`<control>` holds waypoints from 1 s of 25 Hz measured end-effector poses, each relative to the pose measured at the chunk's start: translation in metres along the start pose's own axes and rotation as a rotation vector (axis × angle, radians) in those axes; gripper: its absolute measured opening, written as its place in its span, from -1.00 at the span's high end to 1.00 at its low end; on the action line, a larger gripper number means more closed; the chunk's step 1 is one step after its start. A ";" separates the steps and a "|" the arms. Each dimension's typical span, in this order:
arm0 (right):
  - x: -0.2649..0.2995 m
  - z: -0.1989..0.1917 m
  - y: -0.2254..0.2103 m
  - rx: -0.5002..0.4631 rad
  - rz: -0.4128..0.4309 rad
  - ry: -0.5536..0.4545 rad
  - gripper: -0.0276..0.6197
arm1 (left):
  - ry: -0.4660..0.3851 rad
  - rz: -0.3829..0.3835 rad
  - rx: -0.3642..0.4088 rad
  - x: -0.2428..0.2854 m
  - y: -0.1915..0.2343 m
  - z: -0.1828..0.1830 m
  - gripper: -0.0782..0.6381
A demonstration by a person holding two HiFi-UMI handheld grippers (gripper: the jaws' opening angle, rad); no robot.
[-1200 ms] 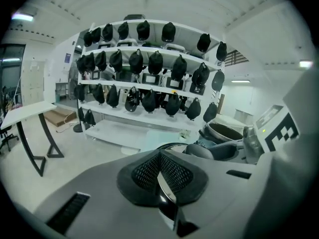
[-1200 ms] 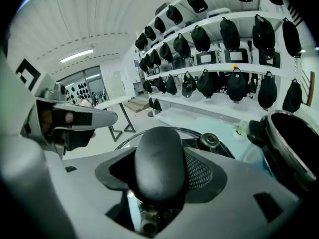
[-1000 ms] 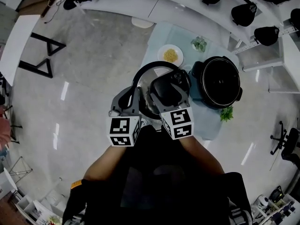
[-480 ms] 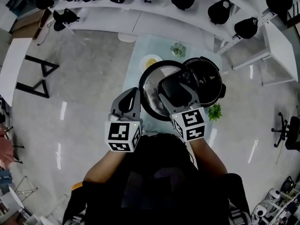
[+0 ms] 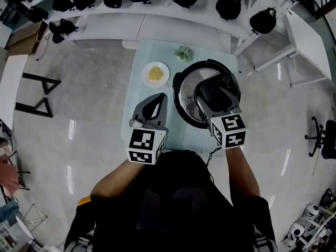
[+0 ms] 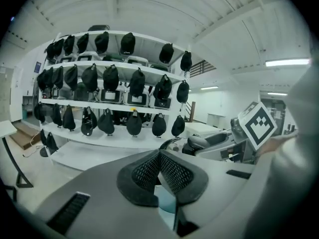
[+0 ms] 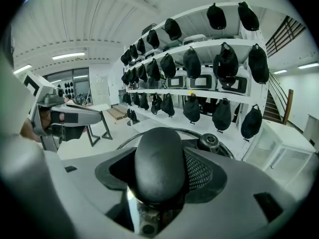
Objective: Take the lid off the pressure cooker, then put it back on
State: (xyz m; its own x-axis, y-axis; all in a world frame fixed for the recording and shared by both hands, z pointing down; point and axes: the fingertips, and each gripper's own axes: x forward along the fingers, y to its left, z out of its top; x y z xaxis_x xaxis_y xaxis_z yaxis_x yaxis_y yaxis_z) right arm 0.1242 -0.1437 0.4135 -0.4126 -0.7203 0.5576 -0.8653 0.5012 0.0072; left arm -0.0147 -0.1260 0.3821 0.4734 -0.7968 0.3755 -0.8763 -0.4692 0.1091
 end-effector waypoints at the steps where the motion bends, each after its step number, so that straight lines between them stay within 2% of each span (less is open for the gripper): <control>1: 0.001 -0.002 -0.007 -0.009 0.005 0.003 0.00 | 0.009 -0.004 0.003 0.005 -0.004 -0.001 0.76; 11: 0.022 -0.011 -0.047 -0.088 0.137 0.033 0.00 | 0.075 0.003 0.010 0.045 -0.019 -0.010 0.76; 25: 0.048 -0.028 -0.051 -0.146 0.345 0.077 0.00 | 0.143 0.039 -0.016 0.071 -0.015 -0.032 0.76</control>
State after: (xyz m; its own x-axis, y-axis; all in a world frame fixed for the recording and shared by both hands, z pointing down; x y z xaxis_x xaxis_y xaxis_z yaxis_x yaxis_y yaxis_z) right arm 0.1566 -0.1903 0.4630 -0.6450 -0.4621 0.6087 -0.6274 0.7749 -0.0765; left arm 0.0286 -0.1630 0.4368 0.4226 -0.7512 0.5071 -0.8956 -0.4320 0.1063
